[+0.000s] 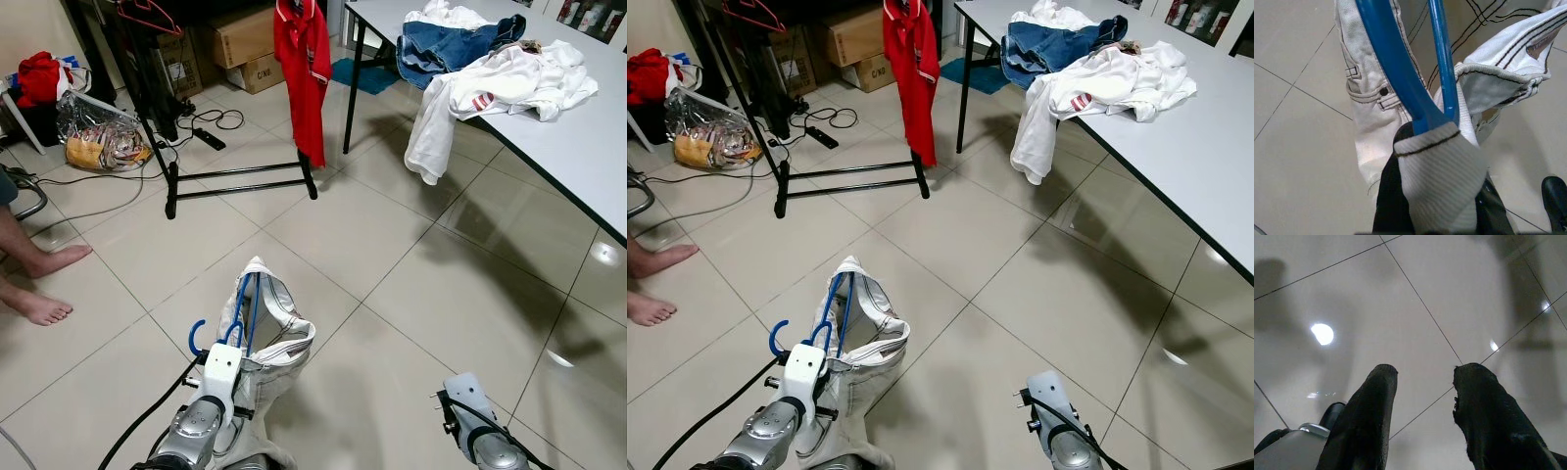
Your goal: Hang hanger
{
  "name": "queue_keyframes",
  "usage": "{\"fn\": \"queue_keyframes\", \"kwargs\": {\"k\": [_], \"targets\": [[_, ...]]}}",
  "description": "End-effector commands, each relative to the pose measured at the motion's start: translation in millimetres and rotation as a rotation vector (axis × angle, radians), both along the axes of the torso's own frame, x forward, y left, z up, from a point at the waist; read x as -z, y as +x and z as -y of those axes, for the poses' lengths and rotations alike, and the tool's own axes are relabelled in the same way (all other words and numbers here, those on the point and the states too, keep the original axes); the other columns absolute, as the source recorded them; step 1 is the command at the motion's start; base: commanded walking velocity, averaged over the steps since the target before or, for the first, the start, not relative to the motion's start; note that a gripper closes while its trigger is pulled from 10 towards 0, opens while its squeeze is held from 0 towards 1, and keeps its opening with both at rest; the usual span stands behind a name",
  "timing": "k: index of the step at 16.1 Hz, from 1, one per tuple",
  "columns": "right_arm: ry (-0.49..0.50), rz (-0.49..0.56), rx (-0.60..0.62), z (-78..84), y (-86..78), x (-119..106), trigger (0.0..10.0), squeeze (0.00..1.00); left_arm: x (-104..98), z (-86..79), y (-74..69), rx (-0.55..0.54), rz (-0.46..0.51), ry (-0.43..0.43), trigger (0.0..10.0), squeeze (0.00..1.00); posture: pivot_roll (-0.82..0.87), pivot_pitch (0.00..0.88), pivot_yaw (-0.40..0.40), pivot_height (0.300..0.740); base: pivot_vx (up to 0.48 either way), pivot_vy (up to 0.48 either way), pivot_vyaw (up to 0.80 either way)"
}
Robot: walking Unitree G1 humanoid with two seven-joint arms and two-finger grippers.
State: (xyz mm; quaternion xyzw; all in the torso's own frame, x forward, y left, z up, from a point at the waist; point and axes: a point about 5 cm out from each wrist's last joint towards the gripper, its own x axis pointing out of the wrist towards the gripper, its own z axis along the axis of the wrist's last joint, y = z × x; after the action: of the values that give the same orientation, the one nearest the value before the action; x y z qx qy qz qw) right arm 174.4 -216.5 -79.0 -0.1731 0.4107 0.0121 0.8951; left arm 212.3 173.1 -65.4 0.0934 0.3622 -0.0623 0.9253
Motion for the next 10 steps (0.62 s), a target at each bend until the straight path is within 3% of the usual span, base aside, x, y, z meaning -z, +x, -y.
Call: {"fn": "queue_keyframes", "kwargs": {"k": [1, 10], "targets": [[0.002, -0.002, 0.012, 1.1, -2.4, 0.8, 10.0, 0.0, -2.9, -1.2, 4.2, 0.002, 0.019, 0.003, 10.0, 0.0, -0.03, 0.0, 0.03, 0.74, 0.0, 0.0, 0.0], [-0.001, -0.002, 0.031, 3.7, -6.1, 1.7, 10.0, 0.0, -6.0, 5.6, 10.8, 0.027, 0.028, -0.003, 10.0, 0.0, -0.05, 0.0, 0.043, 0.74, 0.0, 0.0, 0.0]]}}
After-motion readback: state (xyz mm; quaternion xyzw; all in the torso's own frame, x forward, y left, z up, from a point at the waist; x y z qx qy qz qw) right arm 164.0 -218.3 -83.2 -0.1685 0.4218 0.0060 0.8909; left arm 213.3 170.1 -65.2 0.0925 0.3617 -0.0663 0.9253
